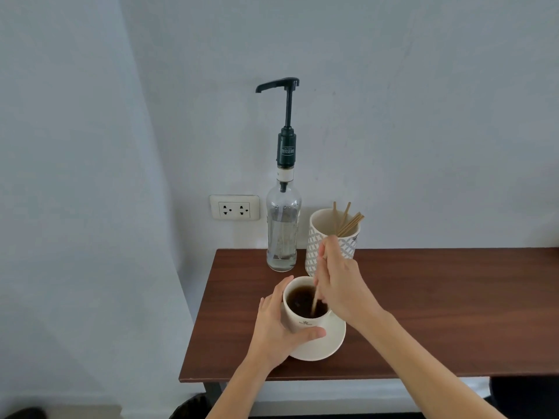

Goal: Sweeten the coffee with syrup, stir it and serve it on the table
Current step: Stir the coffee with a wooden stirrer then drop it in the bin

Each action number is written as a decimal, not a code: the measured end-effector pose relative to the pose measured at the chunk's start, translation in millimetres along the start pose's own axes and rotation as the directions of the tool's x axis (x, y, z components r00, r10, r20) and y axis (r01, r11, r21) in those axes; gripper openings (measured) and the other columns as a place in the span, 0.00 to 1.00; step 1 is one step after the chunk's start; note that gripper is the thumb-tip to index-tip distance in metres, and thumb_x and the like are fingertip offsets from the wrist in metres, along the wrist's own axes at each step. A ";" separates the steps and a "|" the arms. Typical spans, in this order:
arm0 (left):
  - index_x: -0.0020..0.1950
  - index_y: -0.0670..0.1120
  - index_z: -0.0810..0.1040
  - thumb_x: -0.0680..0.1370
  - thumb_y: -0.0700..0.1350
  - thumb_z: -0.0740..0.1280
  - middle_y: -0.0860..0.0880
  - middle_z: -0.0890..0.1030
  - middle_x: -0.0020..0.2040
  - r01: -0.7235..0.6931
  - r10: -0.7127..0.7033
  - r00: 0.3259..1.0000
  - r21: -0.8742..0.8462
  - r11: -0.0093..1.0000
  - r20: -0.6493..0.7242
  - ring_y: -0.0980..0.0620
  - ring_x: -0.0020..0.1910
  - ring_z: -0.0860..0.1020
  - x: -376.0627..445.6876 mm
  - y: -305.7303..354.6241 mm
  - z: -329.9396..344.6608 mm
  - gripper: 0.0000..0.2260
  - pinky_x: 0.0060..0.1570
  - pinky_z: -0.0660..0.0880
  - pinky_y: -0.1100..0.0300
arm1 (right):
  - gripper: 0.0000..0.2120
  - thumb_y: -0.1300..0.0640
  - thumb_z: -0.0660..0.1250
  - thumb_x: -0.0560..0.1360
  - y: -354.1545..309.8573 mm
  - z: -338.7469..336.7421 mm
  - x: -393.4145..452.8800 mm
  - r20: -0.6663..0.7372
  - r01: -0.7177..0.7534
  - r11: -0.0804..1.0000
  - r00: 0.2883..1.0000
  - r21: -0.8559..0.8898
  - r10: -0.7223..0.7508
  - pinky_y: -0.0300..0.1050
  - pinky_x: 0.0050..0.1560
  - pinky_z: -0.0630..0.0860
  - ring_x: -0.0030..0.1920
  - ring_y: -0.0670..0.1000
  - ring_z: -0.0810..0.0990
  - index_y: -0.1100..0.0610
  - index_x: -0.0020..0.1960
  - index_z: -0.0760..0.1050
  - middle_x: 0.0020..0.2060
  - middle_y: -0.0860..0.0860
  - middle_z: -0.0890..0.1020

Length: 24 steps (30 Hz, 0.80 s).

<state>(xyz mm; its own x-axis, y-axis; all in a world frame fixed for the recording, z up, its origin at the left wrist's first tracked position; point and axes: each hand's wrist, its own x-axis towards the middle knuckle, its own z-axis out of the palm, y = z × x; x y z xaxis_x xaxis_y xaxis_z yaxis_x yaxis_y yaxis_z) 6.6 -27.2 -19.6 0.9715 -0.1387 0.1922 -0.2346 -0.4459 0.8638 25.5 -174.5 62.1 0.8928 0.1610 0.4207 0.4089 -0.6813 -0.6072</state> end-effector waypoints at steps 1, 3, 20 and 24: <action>0.63 0.78 0.58 0.59 0.64 0.79 0.68 0.72 0.65 -0.002 0.002 1.000 0.003 1.000 0.001 0.61 0.68 0.68 0.6 -1.3 0.6 0.41 0.73 0.62 0.39 | 0.04 0.60 0.54 0.84 -4.2 2.5 -1.8 0.007 -0.010 0.998 1.000 0.059 0.010 0.50 0.30 0.81 0.26 0.54 0.80 0.53 0.51 0.63 0.32 0.58 0.81; 0.64 0.78 0.58 0.59 0.64 0.79 0.68 0.72 0.65 -0.001 0.001 1.000 0.003 1.000 0.005 0.61 0.68 0.69 1.2 -4.1 1.8 0.41 0.73 0.62 0.39 | 0.05 0.60 0.54 0.84 -7.9 7.0 -0.7 -0.041 -0.013 0.993 0.999 0.117 0.018 0.52 0.34 0.82 0.30 0.55 0.82 0.52 0.50 0.63 0.34 0.58 0.82; 0.62 0.80 0.57 0.59 0.63 0.79 0.72 0.71 0.63 -0.002 0.001 1.000 0.019 1.000 0.006 0.74 0.64 0.65 2.8 -6.1 2.6 0.41 0.73 0.63 0.43 | 0.05 0.59 0.54 0.84 -4.6 -2.2 -1.3 -0.009 0.009 0.999 1.000 0.044 -0.009 0.52 0.34 0.82 0.30 0.50 0.81 0.51 0.51 0.62 0.35 0.55 0.81; 0.66 0.74 0.60 0.58 0.66 0.79 0.68 0.72 0.66 0.007 -0.007 1.000 -0.016 1.000 -0.008 0.69 0.66 0.67 2.0 -8.4 3.5 0.42 0.73 0.64 0.43 | 0.08 0.61 0.55 0.83 -3.3 -12.1 -2.1 -0.050 0.035 0.996 0.998 0.084 -0.030 0.43 0.33 0.81 0.30 0.50 0.81 0.49 0.50 0.62 0.34 0.53 0.80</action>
<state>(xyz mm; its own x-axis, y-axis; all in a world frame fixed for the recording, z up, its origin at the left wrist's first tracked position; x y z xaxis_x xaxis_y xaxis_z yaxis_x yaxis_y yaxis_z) 10.4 -26.8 -28.1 0.9735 -0.1282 0.1895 -0.2269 -0.4328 0.8725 20.0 -181.2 71.4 0.8694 0.1455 0.4723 0.4538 -0.6133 -0.6465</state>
